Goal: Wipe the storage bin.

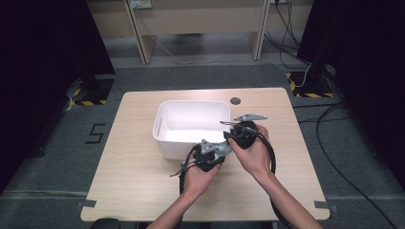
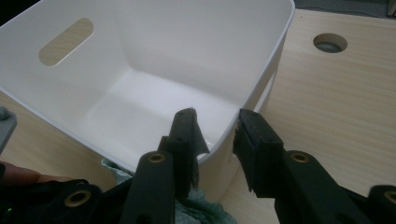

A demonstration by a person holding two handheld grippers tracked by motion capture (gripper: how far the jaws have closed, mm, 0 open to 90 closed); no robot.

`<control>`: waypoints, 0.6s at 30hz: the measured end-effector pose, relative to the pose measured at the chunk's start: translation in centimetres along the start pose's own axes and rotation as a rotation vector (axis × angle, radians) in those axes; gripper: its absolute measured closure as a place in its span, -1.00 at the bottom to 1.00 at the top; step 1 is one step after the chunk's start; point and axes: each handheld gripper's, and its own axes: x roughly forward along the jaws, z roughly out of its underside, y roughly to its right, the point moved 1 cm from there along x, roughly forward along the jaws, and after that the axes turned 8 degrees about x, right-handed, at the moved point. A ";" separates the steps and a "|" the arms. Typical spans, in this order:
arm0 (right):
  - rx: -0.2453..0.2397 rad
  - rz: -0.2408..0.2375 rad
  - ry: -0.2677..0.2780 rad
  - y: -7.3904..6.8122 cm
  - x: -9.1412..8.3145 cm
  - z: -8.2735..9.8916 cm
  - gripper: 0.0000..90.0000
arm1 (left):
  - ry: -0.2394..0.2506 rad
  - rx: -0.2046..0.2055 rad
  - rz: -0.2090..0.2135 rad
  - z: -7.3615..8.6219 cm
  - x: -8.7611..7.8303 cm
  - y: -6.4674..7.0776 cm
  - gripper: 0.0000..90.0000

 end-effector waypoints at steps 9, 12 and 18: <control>-0.001 -0.001 0.000 0.0 0.0 0.0 0.51 | -0.007 0.007 -0.010 0.6 0.7 0.1 0.71; 0.000 0.000 0.000 0.0 0.0 0.0 0.51 | -0.013 0.012 -0.012 0.8 0.9 0.2 0.71; -0.002 -0.001 0.000 0.0 0.0 0.0 0.51 | -0.026 0.022 -0.023 1.4 1.5 0.2 0.71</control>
